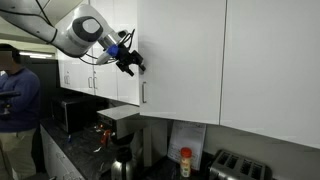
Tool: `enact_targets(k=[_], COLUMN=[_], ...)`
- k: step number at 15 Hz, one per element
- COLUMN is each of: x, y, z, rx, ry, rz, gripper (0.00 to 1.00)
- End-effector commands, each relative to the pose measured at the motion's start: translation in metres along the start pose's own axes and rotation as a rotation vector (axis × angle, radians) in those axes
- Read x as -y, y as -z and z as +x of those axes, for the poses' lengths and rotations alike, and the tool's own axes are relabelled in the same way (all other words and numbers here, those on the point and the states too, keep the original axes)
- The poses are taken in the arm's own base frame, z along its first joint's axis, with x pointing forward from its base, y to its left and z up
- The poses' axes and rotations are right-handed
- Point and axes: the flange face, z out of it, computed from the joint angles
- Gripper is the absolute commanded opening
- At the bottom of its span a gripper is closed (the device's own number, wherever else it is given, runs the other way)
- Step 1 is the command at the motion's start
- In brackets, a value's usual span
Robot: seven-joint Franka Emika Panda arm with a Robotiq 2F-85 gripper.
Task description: Close the cabinet door
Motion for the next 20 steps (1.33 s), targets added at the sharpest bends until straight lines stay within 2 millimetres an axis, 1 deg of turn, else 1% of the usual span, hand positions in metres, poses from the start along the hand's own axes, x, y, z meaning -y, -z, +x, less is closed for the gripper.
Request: enact_targets(k=[1,5,7,10,14,17,20], x=[-0.002,-0.004,-0.006,-0.012,-0.013,-0.012,-0.011], y=[-0.011,-0.011,-0.016,-0.036,-0.058,-0.067,-0.073], z=[0.023,0.035,0.044,0.056,0.072,0.085,0.093], rx=[-0.03,-0.054,-0.075,-0.064,-0.048,-0.05,-0.05], ry=[0.072,0.118,0.13,0.113,0.111,0.118,0.124], rz=[0.008,-0.007,-0.021,-0.019,-0.014,-0.013,-0.011], gripper=[1.0,1.0,1.0,1.0,1.0,1.0,1.0])
